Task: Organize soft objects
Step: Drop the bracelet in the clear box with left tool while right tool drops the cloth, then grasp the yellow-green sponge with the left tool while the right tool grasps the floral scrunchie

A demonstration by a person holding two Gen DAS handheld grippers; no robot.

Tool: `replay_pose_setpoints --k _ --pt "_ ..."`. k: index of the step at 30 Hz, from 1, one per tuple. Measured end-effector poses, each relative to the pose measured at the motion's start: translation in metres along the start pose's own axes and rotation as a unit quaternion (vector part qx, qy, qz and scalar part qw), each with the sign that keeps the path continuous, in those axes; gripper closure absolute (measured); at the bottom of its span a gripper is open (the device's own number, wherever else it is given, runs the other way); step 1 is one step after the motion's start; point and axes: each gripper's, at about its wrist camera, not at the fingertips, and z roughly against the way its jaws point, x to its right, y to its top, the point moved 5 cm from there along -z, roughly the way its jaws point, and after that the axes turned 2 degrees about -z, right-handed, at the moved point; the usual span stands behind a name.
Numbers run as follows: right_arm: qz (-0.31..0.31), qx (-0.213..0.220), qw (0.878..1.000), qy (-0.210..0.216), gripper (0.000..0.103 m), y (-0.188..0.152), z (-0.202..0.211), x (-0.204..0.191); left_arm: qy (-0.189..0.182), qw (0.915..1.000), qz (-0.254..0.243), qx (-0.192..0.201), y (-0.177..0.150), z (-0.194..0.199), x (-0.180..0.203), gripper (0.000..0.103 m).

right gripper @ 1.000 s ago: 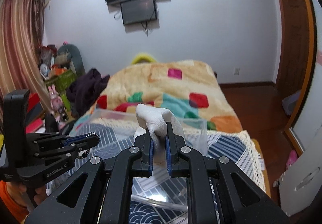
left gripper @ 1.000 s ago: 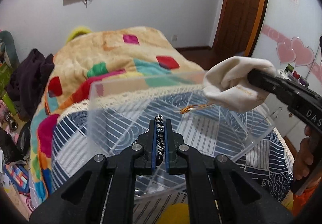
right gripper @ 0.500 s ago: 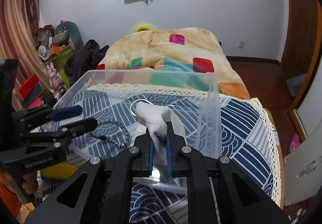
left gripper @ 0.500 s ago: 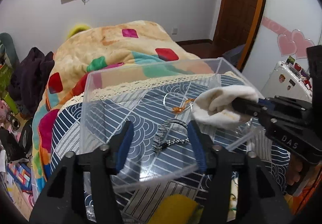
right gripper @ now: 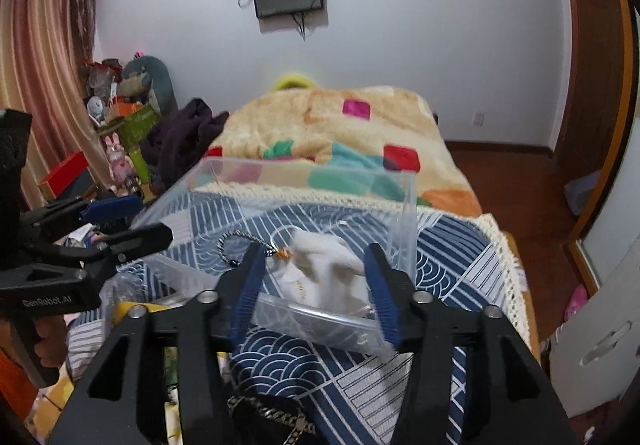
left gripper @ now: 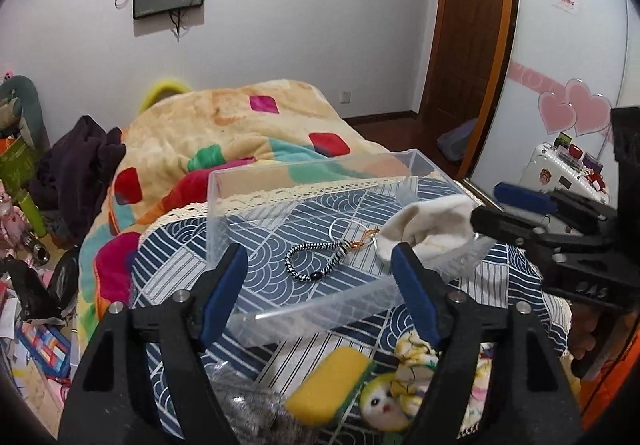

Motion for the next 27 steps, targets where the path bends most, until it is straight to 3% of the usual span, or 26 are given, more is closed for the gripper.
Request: replay_pose_setpoints --k 4,10,19,22,25,27 --pt "0.012 0.026 1.000 0.006 0.034 0.002 0.016 -0.013 0.005 1.0000 -0.001 0.004 -0.010 0.011 0.000 0.018" --pt "0.029 0.030 0.999 0.031 0.025 -0.014 0.022 -0.033 0.007 0.9999 -0.004 -0.012 -0.035 0.016 0.002 0.015" --pt "0.046 0.006 0.997 0.061 0.022 -0.050 0.020 -0.055 0.003 0.9991 0.004 -0.041 -0.076 0.015 0.002 0.014" --pt "0.048 -0.013 0.996 0.069 0.022 -0.062 0.011 -0.060 0.003 0.9990 0.009 -0.044 -0.082 0.012 0.001 0.023" --pt "0.063 -0.035 0.994 0.077 0.023 -0.073 0.001 -0.066 -0.011 0.9982 0.019 -0.056 -0.087 0.006 -0.001 0.039" --pt "0.068 -0.043 0.994 0.073 0.031 -0.078 -0.004 -0.069 -0.017 0.9976 0.027 -0.061 -0.089 0.001 -0.003 0.050"
